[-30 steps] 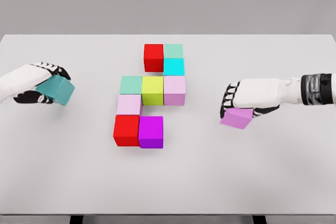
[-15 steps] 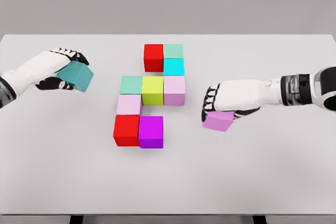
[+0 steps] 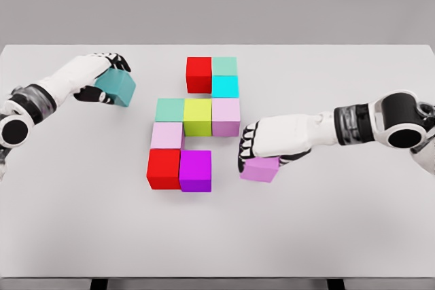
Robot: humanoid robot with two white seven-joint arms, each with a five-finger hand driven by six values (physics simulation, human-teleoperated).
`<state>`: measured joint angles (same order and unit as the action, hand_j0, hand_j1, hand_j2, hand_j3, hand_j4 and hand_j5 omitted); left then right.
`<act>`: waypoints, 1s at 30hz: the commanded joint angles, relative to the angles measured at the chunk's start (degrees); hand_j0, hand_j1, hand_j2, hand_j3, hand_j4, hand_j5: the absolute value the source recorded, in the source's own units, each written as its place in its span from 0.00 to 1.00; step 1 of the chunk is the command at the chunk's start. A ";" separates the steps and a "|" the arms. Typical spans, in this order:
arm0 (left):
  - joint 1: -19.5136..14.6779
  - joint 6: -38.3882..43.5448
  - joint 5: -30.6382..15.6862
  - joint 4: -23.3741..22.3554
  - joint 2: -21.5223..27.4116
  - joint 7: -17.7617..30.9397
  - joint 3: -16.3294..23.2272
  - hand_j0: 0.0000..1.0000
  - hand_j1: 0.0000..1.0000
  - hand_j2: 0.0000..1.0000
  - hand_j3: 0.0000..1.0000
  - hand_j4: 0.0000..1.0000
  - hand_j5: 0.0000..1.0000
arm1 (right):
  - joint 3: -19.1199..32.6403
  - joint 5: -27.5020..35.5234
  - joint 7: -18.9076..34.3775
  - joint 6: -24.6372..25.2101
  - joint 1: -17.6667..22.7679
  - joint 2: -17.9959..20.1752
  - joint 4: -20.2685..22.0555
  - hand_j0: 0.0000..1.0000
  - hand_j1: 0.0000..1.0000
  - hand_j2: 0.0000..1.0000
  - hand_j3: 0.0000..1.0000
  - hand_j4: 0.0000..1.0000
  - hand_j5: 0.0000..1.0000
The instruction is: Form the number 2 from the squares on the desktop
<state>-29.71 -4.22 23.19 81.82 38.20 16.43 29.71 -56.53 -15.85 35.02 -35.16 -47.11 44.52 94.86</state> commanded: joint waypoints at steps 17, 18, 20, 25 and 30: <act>-5.36 0.62 4.67 -10.02 -10.43 -2.02 0.70 0.35 0.35 0.35 0.35 0.35 0.35 | -1.92 0.03 -0.02 0.16 0.09 -2.24 -0.38 0.66 0.66 0.66 0.66 0.66 0.66; -5.45 0.62 4.67 -10.10 -10.52 -2.02 0.70 0.35 0.35 0.35 0.35 0.35 0.35 | -1.92 0.03 -0.02 0.16 0.09 -2.24 -0.38 0.73 0.73 0.73 0.73 0.73 0.73; -5.54 0.62 4.67 -10.28 -10.95 -2.02 0.70 0.35 0.35 0.35 0.35 0.35 0.35 | -1.92 -0.06 -0.02 0.16 0.09 -2.24 -0.47 0.89 0.89 0.89 0.89 0.89 0.89; -6.50 0.62 4.76 -12.04 -11.57 -2.11 0.70 0.35 0.35 0.35 0.35 0.35 0.35 | -2.01 -0.24 -0.02 0.16 0.09 -2.16 -0.55 1.00 1.00 1.00 1.00 1.00 1.00; -8.00 0.62 6.60 -14.85 -13.77 -2.11 0.70 0.35 0.35 0.35 0.35 0.35 0.35 | -1.74 -0.33 -0.02 0.16 -0.09 -1.45 -0.73 1.00 1.00 1.00 1.00 1.00 1.00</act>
<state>-37.71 -3.59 29.22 67.81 25.16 14.40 30.44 -58.41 -16.46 35.02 -35.15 -47.20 42.78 94.17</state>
